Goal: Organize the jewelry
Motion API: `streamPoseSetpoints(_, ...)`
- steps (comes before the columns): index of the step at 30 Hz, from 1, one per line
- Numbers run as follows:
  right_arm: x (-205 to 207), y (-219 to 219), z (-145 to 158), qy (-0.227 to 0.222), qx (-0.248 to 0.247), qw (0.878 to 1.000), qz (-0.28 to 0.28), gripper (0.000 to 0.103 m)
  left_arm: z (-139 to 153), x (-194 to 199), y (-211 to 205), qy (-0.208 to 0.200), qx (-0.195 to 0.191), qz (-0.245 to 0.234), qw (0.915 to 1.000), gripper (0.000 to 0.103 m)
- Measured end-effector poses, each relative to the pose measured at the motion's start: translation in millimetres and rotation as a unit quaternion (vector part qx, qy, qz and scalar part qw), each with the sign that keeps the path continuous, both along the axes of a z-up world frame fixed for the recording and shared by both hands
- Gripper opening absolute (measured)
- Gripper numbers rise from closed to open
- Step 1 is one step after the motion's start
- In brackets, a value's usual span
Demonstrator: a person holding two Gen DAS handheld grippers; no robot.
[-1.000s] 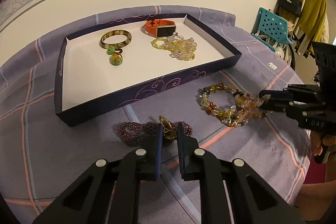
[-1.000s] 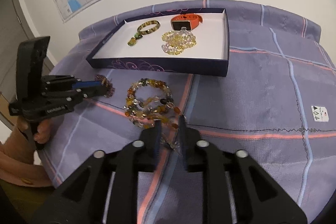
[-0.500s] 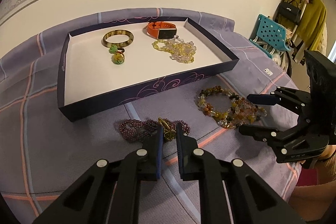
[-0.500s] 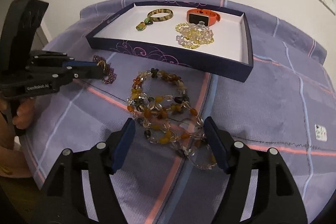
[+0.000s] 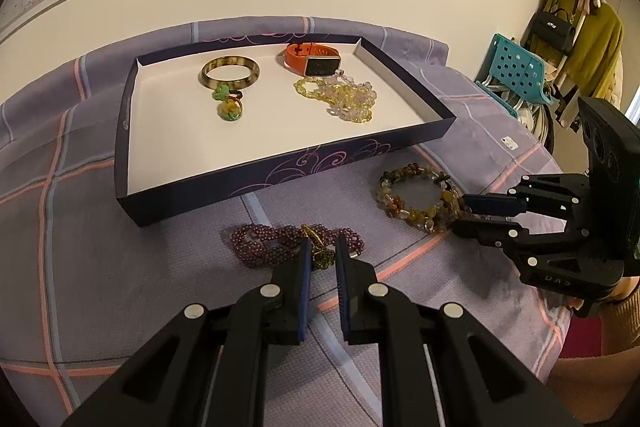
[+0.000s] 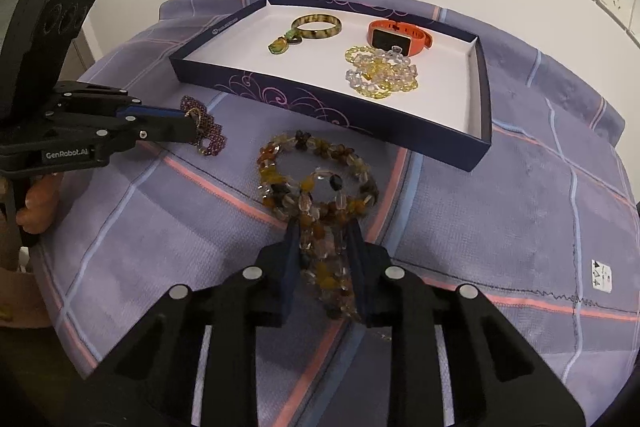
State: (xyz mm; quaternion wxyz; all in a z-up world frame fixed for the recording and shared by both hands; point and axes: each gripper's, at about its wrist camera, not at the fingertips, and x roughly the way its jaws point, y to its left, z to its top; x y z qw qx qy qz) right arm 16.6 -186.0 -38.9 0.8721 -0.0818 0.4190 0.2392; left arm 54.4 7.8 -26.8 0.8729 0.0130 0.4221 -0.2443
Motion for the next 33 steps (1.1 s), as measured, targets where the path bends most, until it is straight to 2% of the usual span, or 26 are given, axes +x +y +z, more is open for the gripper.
streamPoseSetpoints(2, -2, -5, 3, 0.004, 0.020, 1.000, 0.002, 0.019, 0, 0, 0, 0.000, 0.001, 0.000, 1.0000, 0.010)
streamPoseSetpoints(3, -3, -7, 5, 0.007, 0.032, 0.999, 0.002, 0.012, 0, 0, 0, 0.000, 0.000, 0.000, 1.0000, 0.010)
streamPoseSetpoints(6, -6, -12, 11, 0.008, 0.045, 0.999, -0.003, 0.011, 1, -1, 1, -0.001, -0.003, 0.000, 1.0000, 0.010)
streamPoseSetpoints(10, -8, -25, 18, 0.017, 0.089, 0.996, -0.010, 0.011, 4, -1, 1, -0.004, -0.008, 0.000, 1.0000, 0.010)
streamPoseSetpoints(15, -10, -38, 38, 0.006, 0.134, 0.991, -0.015, 0.011, 10, -4, 2, -0.010, -0.013, -0.002, 0.9999, 0.010)
streamPoseSetpoints(21, -12, -45, 61, -0.018, 0.150, 0.988, -0.018, 0.011, 17, -6, 2, -0.018, -0.015, -0.002, 0.9997, 0.010)
streamPoseSetpoints(33, -2, -47, 87, -0.047, 0.165, 0.985, -0.019, 0.011, 35, -3, 7, -0.039, -0.017, 0.005, 0.9991, 0.010)
